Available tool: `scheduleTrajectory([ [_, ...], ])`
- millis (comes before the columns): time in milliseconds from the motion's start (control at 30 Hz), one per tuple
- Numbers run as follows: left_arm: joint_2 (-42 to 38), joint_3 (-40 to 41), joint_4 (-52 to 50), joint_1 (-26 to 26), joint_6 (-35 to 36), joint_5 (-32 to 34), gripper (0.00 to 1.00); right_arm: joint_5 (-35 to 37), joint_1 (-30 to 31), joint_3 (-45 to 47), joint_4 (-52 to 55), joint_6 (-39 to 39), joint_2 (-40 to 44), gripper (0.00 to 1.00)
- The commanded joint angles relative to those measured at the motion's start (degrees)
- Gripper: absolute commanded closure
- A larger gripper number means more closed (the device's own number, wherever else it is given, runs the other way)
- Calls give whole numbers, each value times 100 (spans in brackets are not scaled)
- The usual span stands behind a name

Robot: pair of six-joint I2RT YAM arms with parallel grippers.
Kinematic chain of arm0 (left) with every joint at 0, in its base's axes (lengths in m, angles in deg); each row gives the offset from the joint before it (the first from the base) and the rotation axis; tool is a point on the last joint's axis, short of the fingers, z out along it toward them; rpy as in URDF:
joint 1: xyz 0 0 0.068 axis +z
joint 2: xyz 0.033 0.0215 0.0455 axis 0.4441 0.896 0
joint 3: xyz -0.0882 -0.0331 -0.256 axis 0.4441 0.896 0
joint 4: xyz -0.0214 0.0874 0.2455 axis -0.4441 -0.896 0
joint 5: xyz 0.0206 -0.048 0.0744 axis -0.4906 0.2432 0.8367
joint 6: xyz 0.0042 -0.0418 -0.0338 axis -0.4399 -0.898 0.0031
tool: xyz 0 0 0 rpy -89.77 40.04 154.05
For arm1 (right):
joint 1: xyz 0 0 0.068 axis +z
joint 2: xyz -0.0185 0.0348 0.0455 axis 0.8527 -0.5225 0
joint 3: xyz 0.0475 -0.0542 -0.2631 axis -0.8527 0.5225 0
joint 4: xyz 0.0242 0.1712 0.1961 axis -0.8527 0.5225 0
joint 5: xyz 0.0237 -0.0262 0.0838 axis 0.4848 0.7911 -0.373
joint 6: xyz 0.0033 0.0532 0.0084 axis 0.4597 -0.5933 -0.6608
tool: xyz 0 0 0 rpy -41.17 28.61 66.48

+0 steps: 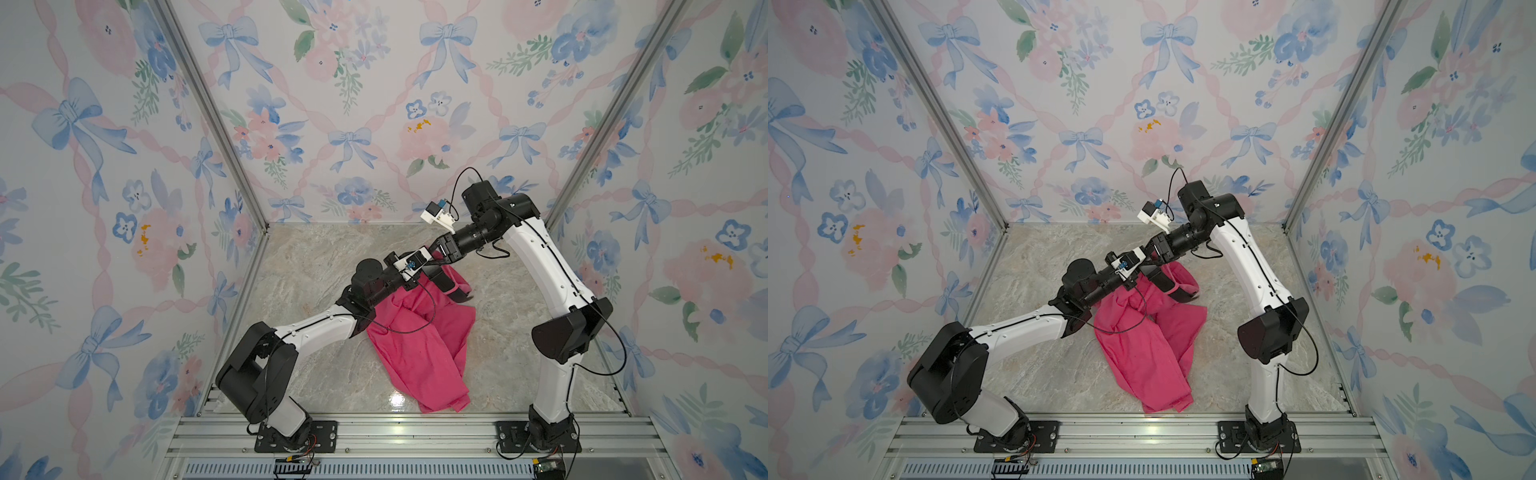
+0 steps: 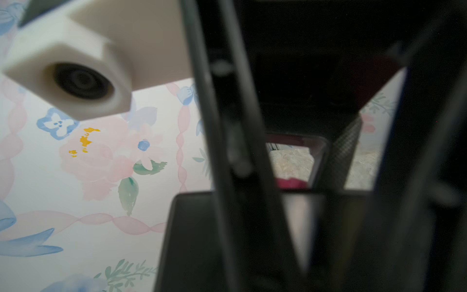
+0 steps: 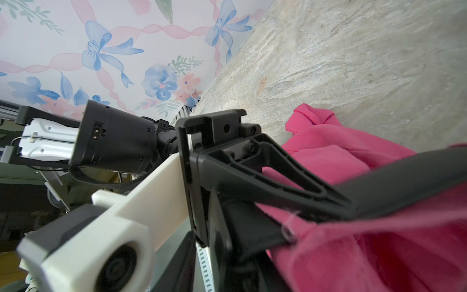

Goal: Remove the belt from the trousers

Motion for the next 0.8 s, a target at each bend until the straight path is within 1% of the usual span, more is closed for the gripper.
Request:
scheduleTrajectory([
  [0,-98,-349,545,248,-644,584,100,860,-454,683,-1582,-788,708,45],
  [33,-104,-352,544,300,-676,815,100,944,-652,1152,-2247,-1057,1022,41],
  [67,-124,-361,518,365,-689,998,100,1003,-908,1782,-3143,-1511,1451,33],
  [100,-159,-368,447,427,-691,1140,100,1146,-1167,2495,-4115,-1989,1936,30],
  [167,-252,-509,-5,513,-677,1377,100,1609,-1525,3778,-5696,-2612,2788,24],
  [200,-261,-703,-453,536,-638,1494,100,2042,-1578,4342,-6250,-2632,3204,21],
  [233,-247,-922,-910,545,-587,1603,100,2479,-1515,4763,-6580,-2484,3517,20],
  [300,-83,-1591,-2170,535,-504,1806,100,3575,-1044,5502,-6968,-1701,4091,17],
  [367,227,-2475,-3584,525,-598,2050,100,4522,-384,5921,-7161,-947,4355,12],
  [400,399,-2890,-4186,508,-710,2239,100,4851,-81,6078,-7297,-712,4407,10],
  [467,544,-3303,-4847,479,-908,2354,100,5102,336,6298,-7603,-496,4389,10],
  [567,362,-3258,-5013,457,-1252,2075,100,5391,783,6332,-7898,-316,4107,9],
  [767,53,-3243,-5286,424,-1810,1646,100,5331,1285,5797,-8040,-133,3257,9],
])
